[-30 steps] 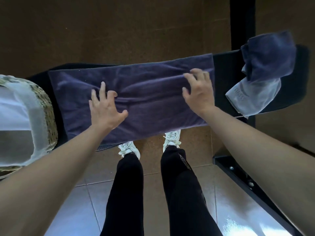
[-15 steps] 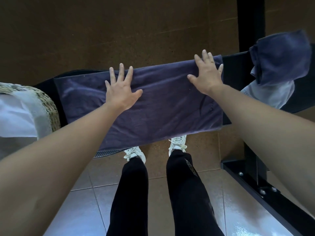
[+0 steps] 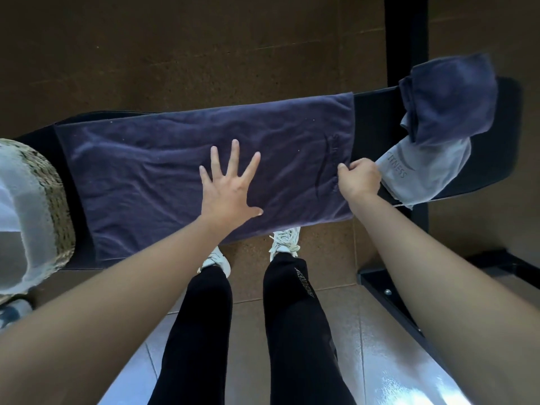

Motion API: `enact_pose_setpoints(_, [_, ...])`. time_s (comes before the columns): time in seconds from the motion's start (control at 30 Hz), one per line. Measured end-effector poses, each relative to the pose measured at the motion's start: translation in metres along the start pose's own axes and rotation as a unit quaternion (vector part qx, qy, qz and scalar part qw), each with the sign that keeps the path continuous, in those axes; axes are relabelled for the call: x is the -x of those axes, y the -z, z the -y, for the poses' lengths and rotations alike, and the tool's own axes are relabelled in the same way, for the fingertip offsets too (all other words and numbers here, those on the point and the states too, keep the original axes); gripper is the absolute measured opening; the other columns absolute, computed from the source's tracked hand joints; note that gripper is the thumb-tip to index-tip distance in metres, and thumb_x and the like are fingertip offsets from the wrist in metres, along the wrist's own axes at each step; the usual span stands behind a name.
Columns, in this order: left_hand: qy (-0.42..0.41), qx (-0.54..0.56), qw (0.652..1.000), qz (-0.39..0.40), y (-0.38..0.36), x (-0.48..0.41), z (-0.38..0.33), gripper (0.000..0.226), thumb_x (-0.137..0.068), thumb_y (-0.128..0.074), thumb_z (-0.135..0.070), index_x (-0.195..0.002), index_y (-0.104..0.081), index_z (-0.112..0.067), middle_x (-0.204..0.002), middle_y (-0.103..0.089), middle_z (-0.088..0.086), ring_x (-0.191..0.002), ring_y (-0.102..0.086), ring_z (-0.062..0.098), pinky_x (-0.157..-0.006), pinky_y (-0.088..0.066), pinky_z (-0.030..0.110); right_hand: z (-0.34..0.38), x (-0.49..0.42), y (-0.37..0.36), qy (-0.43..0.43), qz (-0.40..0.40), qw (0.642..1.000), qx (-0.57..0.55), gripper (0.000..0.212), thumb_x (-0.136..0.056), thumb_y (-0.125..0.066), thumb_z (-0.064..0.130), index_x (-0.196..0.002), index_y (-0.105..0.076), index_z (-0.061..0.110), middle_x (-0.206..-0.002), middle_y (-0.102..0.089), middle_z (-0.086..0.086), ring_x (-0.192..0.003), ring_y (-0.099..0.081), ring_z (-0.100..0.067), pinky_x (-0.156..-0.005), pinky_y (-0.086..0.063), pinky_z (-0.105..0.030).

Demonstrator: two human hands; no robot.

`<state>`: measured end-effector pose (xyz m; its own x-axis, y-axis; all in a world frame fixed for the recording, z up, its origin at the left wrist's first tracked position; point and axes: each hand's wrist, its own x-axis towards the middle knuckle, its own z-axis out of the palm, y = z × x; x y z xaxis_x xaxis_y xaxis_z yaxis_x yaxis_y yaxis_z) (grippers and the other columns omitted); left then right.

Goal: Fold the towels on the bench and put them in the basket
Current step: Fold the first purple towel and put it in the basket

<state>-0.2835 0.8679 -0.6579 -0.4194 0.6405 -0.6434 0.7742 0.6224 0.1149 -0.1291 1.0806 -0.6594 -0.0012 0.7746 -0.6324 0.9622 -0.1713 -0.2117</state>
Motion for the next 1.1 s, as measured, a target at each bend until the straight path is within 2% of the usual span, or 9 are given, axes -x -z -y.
enact_pose_setpoints(0.1, [-0.002,0.001,1.000,0.007,0.009,-0.009,0.000,0.137,-0.068,-0.084,-0.067,-0.161,0.014,-0.041,-0.169,0.028,0.007,-0.154,0.019,0.050,-0.120,-0.014,0.073,0.001,-0.005,0.010,0.028,0.015,0.999,0.010,0.016,-0.100,-0.058,0.029,-0.096,-0.058,0.013,-0.098,-0.061,-0.006,-0.096,-0.060,-0.029,-0.078,-0.038,-0.031])
enact_pose_setpoints(0.27, [0.012,0.024,1.000,0.005,0.023,-0.024,-0.015,0.126,-0.074,-0.083,-0.059,-0.164,0.002,-0.038,-0.171,0.023,0.009,-0.155,0.016,0.050,-0.120,-0.014,0.072,-0.003,0.001,0.024,0.067,-0.006,0.997,-0.047,0.020,-0.101,-0.057,0.032,-0.102,-0.054,0.012,-0.099,-0.058,-0.001,-0.092,-0.053,-0.020,-0.079,-0.037,-0.031])
enact_pose_setpoints(0.4, [-0.018,0.083,0.989,-0.122,0.034,-0.018,-0.050,0.078,-0.080,-0.077,-0.041,-0.150,-0.045,-0.025,-0.157,-0.037,0.010,-0.142,-0.035,0.038,-0.106,-0.045,0.050,-0.016,0.002,0.031,0.043,0.123,0.979,-0.157,0.025,-0.091,-0.073,0.035,-0.102,-0.063,0.014,-0.090,-0.069,0.004,-0.081,-0.065,-0.010,-0.071,-0.053,-0.031])
enact_pose_setpoints(0.5, [-0.029,0.290,0.953,-0.085,0.032,-0.005,-0.092,0.039,-0.083,-0.073,-0.038,-0.119,-0.067,-0.025,-0.114,-0.063,-0.003,-0.109,-0.058,0.022,-0.092,-0.053,0.042,-0.023,0.009,0.039,0.014,0.256,0.937,-0.237,0.017,-0.095,-0.070,0.023,-0.080,-0.063,0.019,-0.062,-0.061,0.010,-0.057,-0.057,-0.006,-0.058,-0.045,-0.026])
enact_pose_setpoints(0.63, [0.031,0.509,0.859,0.054,0.033,0.014,-0.140,0.049,-0.076,-0.082,-0.055,-0.114,-0.065,-0.029,-0.100,-0.069,-0.016,-0.094,-0.068,0.003,-0.083,-0.057,0.031,-0.015,0.018,0.053,-0.016,0.370,0.875,-0.313,0.020,-0.098,-0.065,0.018,-0.078,-0.063,0.016,-0.076,-0.065,-0.003,-0.069,-0.065,-0.017,-0.061,-0.052,-0.030])
enact_pose_setpoints(0.7, [0.073,0.564,0.820,0.063,0.031,0.014,-0.154,0.050,-0.072,-0.085,-0.055,-0.109,-0.063,-0.029,-0.099,-0.071,-0.015,-0.093,-0.069,0.003,-0.078,-0.059,0.029,-0.008,0.021,0.059,-0.008,0.401,0.876,-0.270,0.020,-0.100,-0.061,0.023,-0.087,-0.068,0.009,-0.084,-0.070,-0.009,-0.074,-0.069,-0.018,-0.068,-0.058,-0.033])
enact_pose_setpoints(0.8, [0.103,0.561,0.821,0.038,0.028,0.006,-0.156,0.028,-0.079,-0.078,-0.045,-0.097,-0.067,-0.027,-0.089,-0.074,-0.009,-0.088,-0.072,0.013,-0.082,-0.060,0.042,0.001,0.020,0.061,-0.016,0.393,0.902,-0.176,0.040,-0.095,-0.064,0.047,-0.081,-0.072,0.011,-0.084,-0.073,-0.008,-0.078,-0.068,-0.019,-0.083,-0.057,-0.036])
enact_pose_setpoints(0.9, [0.076,0.537,0.839,0.033,0.028,0.002,-0.150,0.009,-0.088,-0.072,-0.033,-0.093,-0.071,-0.025,-0.083,-0.074,-0.006,-0.087,-0.072,0.019,-0.082,-0.058,0.045,0.016,0.015,0.054,-0.035,0.319,0.940,-0.115,0.056,-0.086,-0.066,0.065,-0.066,-0.065,0.013,-0.076,-0.071,-0.008,-0.071,-0.067,-0.021,-0.078,-0.056,-0.036])
enact_pose_setpoints(1.1, [0.006,0.501,0.865,-0.009,0.023,0.010,-0.135,0.021,-0.097,-0.063,-0.019,-0.077,-0.059,-0.013,-0.066,-0.061,-0.003,-0.070,-0.060,0.024,-0.069,-0.049,0.044,0.054,-0.011,0.044,0.002,0.211,0.974,-0.080,0.043,-0.089,-0.070,0.053,-0.088,-0.071,0.010,-0.073,-0.071,-0.008,-0.066,-0.068,-0.021,-0.059,-0.054,-0.030])
